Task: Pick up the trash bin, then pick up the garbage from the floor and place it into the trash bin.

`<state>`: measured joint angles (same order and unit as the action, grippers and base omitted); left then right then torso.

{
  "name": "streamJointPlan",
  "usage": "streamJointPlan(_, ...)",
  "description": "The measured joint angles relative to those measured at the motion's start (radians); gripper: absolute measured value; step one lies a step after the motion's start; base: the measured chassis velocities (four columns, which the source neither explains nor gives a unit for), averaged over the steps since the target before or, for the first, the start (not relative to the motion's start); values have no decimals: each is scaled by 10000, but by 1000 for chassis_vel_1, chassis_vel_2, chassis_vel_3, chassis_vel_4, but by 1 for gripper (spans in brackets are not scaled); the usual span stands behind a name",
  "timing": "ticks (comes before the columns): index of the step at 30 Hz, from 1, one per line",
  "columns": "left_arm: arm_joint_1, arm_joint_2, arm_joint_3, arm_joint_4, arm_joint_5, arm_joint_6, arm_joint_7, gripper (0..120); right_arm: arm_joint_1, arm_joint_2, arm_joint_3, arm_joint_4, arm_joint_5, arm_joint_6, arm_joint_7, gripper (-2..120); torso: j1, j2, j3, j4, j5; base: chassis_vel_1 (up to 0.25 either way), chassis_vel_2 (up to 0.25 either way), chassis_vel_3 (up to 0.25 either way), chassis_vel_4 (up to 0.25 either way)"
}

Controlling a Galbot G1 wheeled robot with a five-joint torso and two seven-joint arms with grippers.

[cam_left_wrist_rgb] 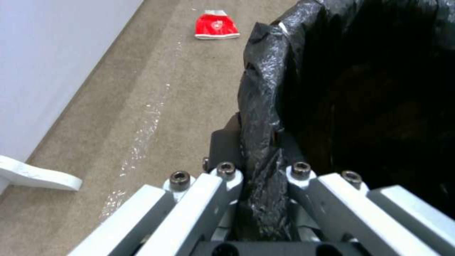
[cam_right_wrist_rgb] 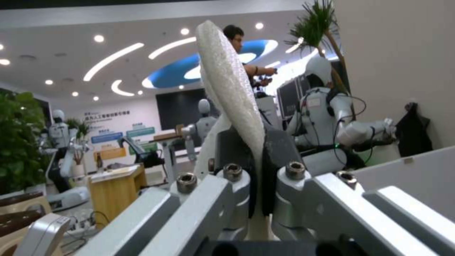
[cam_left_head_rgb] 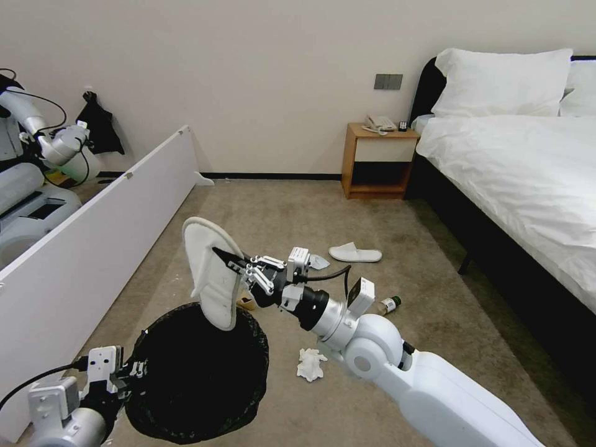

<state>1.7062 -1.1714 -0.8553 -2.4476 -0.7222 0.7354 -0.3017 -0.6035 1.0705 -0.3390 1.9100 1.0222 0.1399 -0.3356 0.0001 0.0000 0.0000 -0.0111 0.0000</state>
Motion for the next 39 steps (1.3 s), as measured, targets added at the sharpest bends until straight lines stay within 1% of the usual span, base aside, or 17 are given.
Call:
streamJointPlan(18, -43, 75, -40, -11, -191, 0, -14, 4, -380, 131, -579, -645, -548, 179, 3, 1, 0, 0, 0, 0, 0, 0, 0, 0, 0)
streamJointPlan(19, -42, 76, -41, -12, -196, 0, -16, 4, -444, 103, -603, -674, -611, 187, 51, 4, 0, 0, 0, -1, 0, 0, 0, 0, 0)
streamJointPlan(20, -39, 80, -46, -12, -212, 0, -16, 4, -557, 70, -628, -739, -752, 207, 147, 11, 0, 0, 0, -3, 0, 0, 0, 0, 0)
streamJointPlan(21, -39, 80, -46, -12, -212, 0, -16, 4, -557, 70, -628, -739, -752, 207, 147, 11, 0, 0, 0, -3, 0, 0, 0, 0, 0)
streamJointPlan(22, -36, 80, -49, -14, -216, 0, -16, 4, -604, 66, -634, -775, -812, 218, 173, 15, 0, 0, 0, -3, 0, 0, 0, 0, 0)
streamJointPlan(23, -33, 81, -52, -34, -220, 0, -25, 4, -659, 99, -662, -856, -892, 247, 208, 22, 0, 0, 0, -2, 0, 0, 0, 0, 0)
streamJointPlan(24, -33, 81, -52, -34, -220, 0, -25, 4, -659, 99, -662, -856, -892, 247, 208, 22, 0, 0, 0, -2, 0, 0, 0, 0, 0)
streamJointPlan(25, -33, 83, -55, -50, -258, 0, -49, 4, -666, 176, -725, -937, -936, 274, 222, 28, 0, 0, 0, 0, 0, 0, 0, 0, 0)
streamJointPlan(26, -33, 83, -55, -50, -258, 0, -49, 4, -666, 176, -725, -937, -936, 274, 222, 28, 0, 0, 0, 0, 0, 0, 0, 0, 0)
streamJointPlan(27, -28, 96, -68, -63, -303, 0, -61, 4, -666, 241, -797, -978, -959, 286, 230, 35, 0, 0, 0, 0, -1, 0, 0, 0, 0)
streamJointPlan(28, -28, 96, -68, -63, -303, 0, -61, 4, -666, 241, -797, -978, -959, 286, 230, 35, 0, 0, 0, 0, -1, 0, 0, 0, 0)
streamJointPlan(30, 1, 104, -78, -78, -334, 0, -67, 4, -658, 316, -914, -1041, -1075, 312, 288, 47, 0, 0, 0, 0, 0, 0, 0, 0, 0)
streamJointPlan(31, 1, 104, -78, -78, -334, 0, -67, 4, -658, 316, -914, -1041, -1075, 312, 288, 47, 0, 0, 0, 0, 0, 0, 0, 0, 0)
streamJointPlan(33, 18, 122, -78, -78, -341, 0, -75, 4, -636, 373, -1013, -1067, -1166, 333, 339, 59, 0, 0, 0, 0, 0, 0, 0, 0, 0)
streamJointPlan(36, 18, 125, -78, -82, -343, 0, -79, 4, -633, 400, -1030, -1064, -1177, 337, 351, 64, 0, 0, 0, 0, 0, 0, 0, 0, 0)
streamJointPlan(38, 18, 124, -75, -92, -350, 0, -91, 4, -623, 456, -1067, -1018, -1222, 380, 355, 76, 0, 0, 0, 0, 0, 0, 0, 0, 0)
streamJointPlan(39, 18, 124, -75, -92, -350, 0, -91, 4, -623, 456, -1067, -1018, -1222, 380, 355, 76, 0, 0, 0, 0, 0, 0, 0, 0, 0)
